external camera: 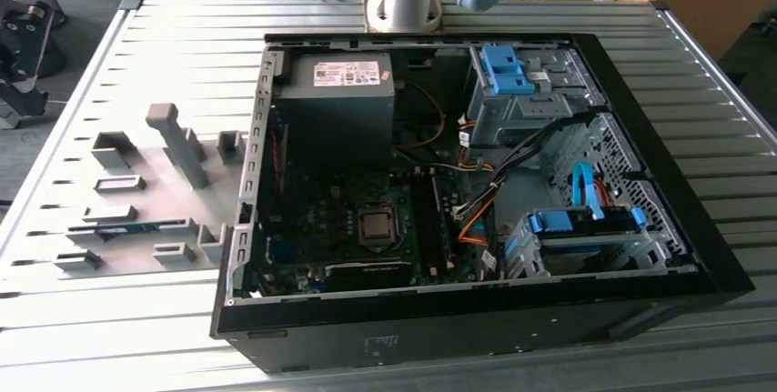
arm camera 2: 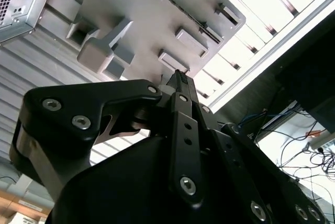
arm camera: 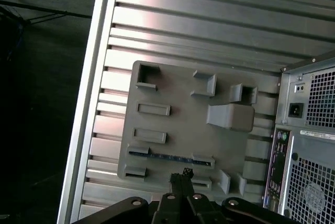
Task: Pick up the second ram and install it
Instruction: 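Pick up the second ram and move it above second insertion slot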
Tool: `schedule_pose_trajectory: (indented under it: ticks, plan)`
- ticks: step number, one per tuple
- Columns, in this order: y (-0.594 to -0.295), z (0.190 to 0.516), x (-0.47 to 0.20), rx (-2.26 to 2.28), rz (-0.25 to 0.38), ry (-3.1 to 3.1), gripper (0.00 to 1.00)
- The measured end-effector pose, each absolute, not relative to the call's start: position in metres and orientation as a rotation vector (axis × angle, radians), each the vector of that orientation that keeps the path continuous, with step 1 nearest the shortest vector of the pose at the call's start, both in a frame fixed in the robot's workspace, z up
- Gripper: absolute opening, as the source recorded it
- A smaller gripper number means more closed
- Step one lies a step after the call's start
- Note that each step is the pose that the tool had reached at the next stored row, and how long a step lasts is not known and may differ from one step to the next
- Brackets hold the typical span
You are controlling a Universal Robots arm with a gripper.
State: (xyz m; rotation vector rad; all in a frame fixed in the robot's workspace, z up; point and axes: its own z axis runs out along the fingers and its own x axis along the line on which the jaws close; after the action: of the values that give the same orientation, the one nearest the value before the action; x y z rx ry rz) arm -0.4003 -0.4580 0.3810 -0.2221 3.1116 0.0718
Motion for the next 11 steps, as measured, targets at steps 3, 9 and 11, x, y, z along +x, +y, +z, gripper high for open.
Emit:
schedule_pose_trajectory:
  ticks: [3, 9, 11]
  plan:
    - [-0.4581, 0.381, -0.4007, -0.266, 0.072, 3.109, 0.1]
    - [-0.4582, 0.3809, -0.4013, -0.338, 0.073, 3.103, 0.1]
    - [-0.4582, 0.3809, -0.4016, -0.357, 0.073, 3.101, 0.1]
